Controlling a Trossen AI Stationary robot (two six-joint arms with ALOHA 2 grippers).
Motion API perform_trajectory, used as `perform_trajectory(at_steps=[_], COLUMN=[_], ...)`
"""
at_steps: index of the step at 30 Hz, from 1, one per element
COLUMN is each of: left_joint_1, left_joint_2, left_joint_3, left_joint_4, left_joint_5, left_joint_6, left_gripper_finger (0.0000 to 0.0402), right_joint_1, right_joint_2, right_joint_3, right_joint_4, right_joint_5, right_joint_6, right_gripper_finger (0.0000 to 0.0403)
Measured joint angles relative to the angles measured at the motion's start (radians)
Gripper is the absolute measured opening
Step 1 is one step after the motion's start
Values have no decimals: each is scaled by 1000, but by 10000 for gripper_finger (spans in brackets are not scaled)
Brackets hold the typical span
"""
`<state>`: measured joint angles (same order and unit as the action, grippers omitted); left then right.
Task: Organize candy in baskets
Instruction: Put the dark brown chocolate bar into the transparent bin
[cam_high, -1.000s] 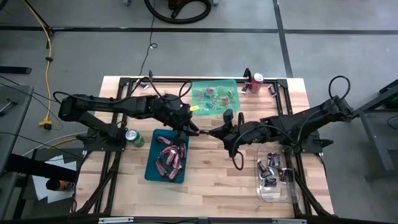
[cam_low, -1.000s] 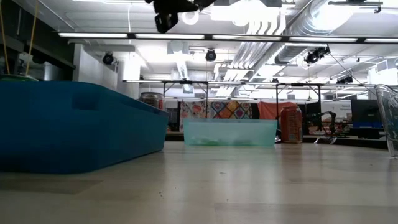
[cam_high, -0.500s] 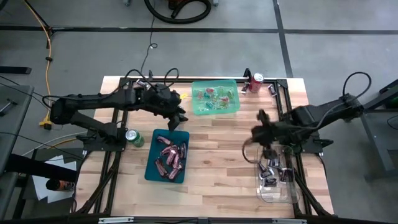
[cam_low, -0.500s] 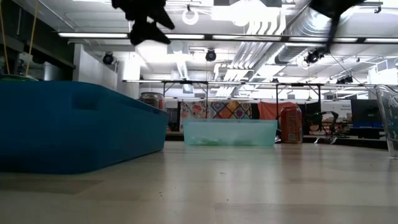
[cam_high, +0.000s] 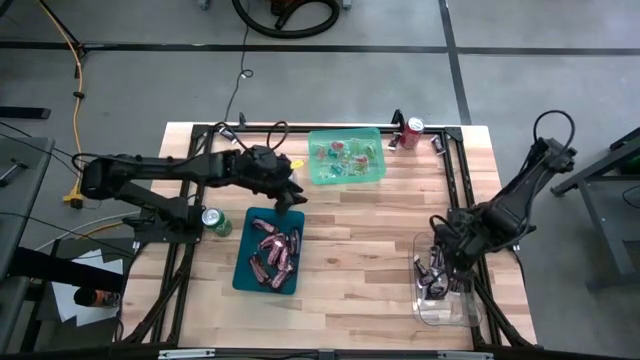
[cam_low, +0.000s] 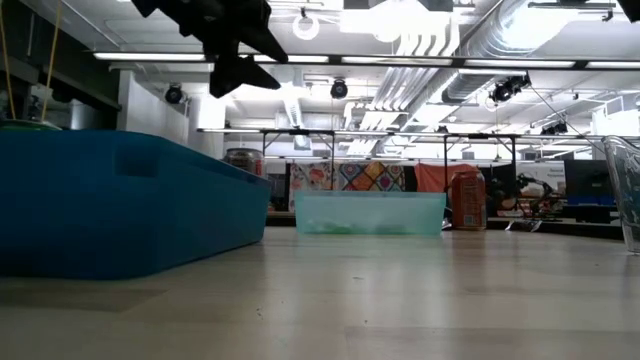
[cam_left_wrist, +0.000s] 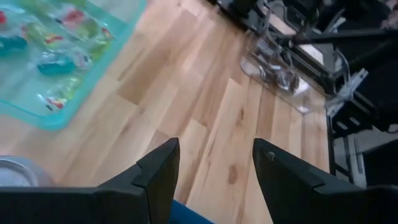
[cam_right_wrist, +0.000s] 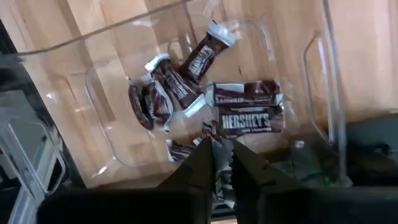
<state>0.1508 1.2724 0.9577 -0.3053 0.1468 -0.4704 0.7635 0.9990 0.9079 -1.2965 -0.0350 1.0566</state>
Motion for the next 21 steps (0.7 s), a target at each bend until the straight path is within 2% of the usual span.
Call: perform_trajectory(at_steps=[7,12,15,17,21], left_joint_1=[50,80,104,135,227], left_joint_2=[0,-1,-2,-4,-3], left_joint_3=[0,5,58,122,249], left_joint_4=[19,9,-22,-91,-303], left_joint_5=[-11,-11,-22,-83,-341], left_joint_6=[-35,-53,-52,-51,-54], left_gripper_finger=[192,192,192,192,192], right_joint_1=[-21,-47,-58,-65,-81], right_joint_2=[0,1,0,1,0], right_joint_3=[-18,-15,22,57,134], right_joint_4=[40,39,40,40,42], right_joint_5=[8,10,42,91,246], right_joint_6=[82,104,68,60,13], right_gripper_finger=[80,150,194,219,252])
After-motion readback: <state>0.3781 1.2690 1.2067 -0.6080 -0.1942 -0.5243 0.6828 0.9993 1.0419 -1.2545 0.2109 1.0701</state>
